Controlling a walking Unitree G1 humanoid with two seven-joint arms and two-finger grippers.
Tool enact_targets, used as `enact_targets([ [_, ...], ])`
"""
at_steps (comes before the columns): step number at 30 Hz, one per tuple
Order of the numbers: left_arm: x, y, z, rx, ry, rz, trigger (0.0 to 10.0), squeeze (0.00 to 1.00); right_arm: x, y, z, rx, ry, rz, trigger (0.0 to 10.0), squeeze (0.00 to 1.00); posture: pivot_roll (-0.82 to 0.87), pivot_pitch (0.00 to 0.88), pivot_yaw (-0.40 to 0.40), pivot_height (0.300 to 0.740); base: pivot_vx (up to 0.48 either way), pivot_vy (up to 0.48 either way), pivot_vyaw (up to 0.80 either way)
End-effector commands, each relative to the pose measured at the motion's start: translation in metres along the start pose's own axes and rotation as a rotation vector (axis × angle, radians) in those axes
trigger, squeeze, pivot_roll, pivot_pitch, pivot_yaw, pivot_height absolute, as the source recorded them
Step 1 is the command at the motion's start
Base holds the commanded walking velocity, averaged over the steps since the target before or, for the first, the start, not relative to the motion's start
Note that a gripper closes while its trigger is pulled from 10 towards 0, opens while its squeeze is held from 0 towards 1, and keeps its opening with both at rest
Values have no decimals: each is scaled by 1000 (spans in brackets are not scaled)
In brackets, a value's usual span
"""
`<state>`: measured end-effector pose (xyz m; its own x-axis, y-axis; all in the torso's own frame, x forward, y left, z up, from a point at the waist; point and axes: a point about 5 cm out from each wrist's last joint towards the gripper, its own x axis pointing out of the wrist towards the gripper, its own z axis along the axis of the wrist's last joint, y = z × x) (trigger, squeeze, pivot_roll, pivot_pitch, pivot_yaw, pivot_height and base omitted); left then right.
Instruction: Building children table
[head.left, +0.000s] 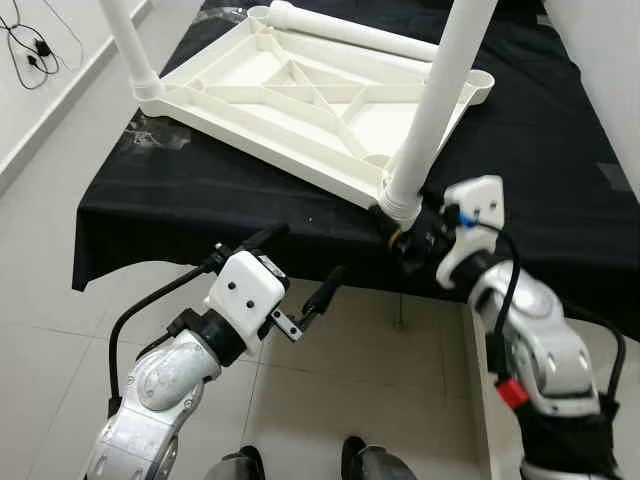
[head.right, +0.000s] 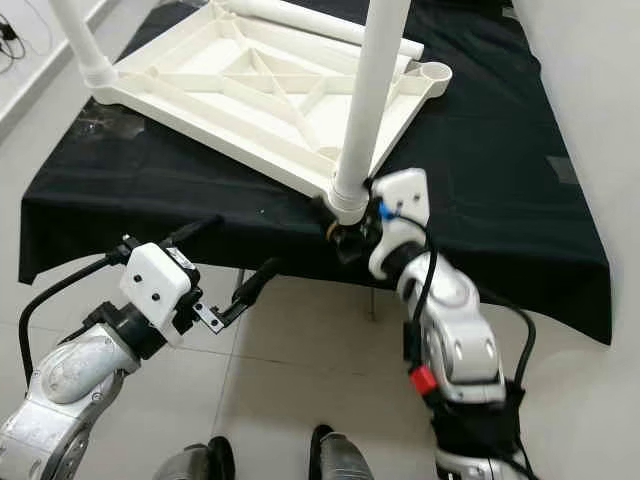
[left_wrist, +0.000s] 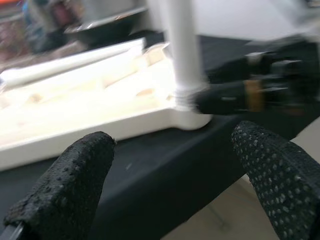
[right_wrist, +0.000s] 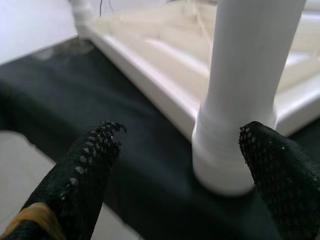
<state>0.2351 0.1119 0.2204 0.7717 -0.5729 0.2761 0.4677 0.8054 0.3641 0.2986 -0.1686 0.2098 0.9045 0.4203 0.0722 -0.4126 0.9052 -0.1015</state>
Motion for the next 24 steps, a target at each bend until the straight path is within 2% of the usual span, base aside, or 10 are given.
enact_targets([
  [1,-3,3,-6,-18,24,22,10000,0,-4,0,-1,5,7,-3,10000,1000,8,221,11,740,0,0,0],
  [3,-8,9,-27,-72,129,108,10000,0,-14,0,-20,26,63,-35,10000,1000,-1,201,9,740,0,0,0],
  [4,-8,9,-27,-72,129,108,10000,0,-14,0,-20,26,63,-35,10000,1000,-1,201,9,740,0,0,0],
  [5,-11,11,-36,-80,171,141,10000,0,-17,1,-26,35,85,-46,10000,1000,-3,199,8,740,0,0,0],
  [6,-17,10,-49,-101,240,177,10000,0,-20,2,-38,28,120,-63,10000,0,-2,192,7,740,0,0,0],
  [8,-28,4,-67,-145,326,222,10000,0,-24,8,-57,65,164,-91,10000,0,1,182,3,740,0,0,0],
  [11,-33,1,-74,-159,361,240,10000,0,-25,10,-64,66,183,-110,10000,0,3,179,1,740,0,0,0],
  [13,-38,-5,-83,-176,395,275,10000,0,-21,21,-74,90,199,-105,10000,0,14,160,-13,740,0,240,0],
  [16,-34,-4,-86,-179,395,322,10000,0,-13,34,-78,75,198,-55,10000,0,23,142,-31,740,0,480,0],
  [24,-31,6,-93,-167,395,369,10000,0,-4,38,-75,42,165,-50,10000,0,8,123,-32,740,0,480,0],
])
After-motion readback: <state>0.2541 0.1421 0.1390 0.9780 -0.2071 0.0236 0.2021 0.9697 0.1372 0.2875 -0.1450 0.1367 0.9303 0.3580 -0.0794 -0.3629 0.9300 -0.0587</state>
